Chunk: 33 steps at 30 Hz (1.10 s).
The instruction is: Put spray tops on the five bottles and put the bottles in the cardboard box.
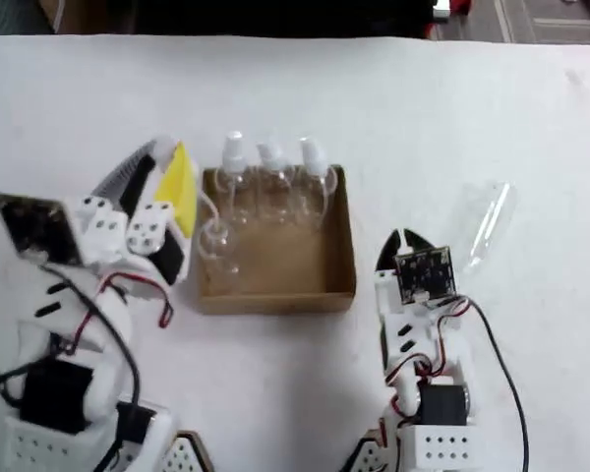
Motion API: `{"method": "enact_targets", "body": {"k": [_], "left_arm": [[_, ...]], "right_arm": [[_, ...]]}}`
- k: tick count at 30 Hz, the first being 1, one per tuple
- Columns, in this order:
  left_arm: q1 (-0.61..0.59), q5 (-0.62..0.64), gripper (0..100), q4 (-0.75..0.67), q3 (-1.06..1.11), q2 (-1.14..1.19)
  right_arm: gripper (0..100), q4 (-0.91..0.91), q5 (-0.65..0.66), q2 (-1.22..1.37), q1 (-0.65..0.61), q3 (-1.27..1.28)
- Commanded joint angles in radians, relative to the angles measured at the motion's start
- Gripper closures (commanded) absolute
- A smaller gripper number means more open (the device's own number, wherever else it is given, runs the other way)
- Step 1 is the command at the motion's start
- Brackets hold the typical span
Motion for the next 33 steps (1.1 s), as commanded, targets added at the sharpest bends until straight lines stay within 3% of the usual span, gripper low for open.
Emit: {"method": "enact_targets", "body": {"k": [1,14,25,28,33], "left_arm": [[0.013,0.009,98,-0.068,0.035,-0.01],[0.013,0.008,97,-0.089,0.186,-0.01],[0.013,0.006,97,-0.316,0.416,-0.012],[0.013,0.011,96,-0.307,0.419,-0.012],[0.013,0.015,84,-0.187,0.411,-0.012]], "right_arm": [[97.4,-0.005,0.012,-0.007,-0.002,0.008],[97.4,-0.005,0.012,-0.007,-0.002,0.008],[97.4,-0.005,0.012,-0.007,-0.002,0.008],[97.4,-0.005,0.012,-0.007,-0.002,0.008],[97.4,-0.005,0.012,-0.008,-0.002,0.008]]}}
